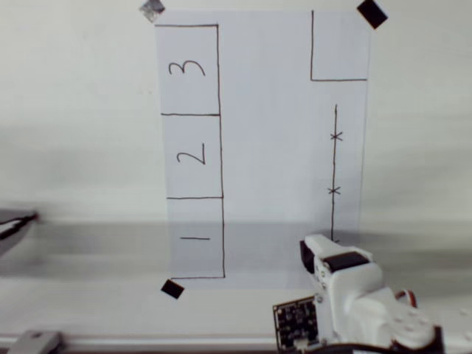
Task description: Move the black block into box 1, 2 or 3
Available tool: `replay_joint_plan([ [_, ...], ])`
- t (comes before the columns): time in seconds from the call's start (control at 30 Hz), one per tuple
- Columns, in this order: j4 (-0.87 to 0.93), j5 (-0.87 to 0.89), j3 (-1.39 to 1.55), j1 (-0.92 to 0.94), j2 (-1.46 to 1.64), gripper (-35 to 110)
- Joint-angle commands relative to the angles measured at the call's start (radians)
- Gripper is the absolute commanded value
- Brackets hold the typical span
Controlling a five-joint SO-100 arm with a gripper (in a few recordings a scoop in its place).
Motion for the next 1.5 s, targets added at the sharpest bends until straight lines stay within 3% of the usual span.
replay_joint_plan([
  [0.0,0.008,-0.017,-0.110,0.023,0.058,0],
  [0.7,0.006,-0.064,-0.517,0.117,-0.229,0],
  [1.07,0.003,-0.137,-0.575,0.272,-0.247,0],
  [1.47,0.003,-0.086,-0.747,0.423,-0.364,0],
])
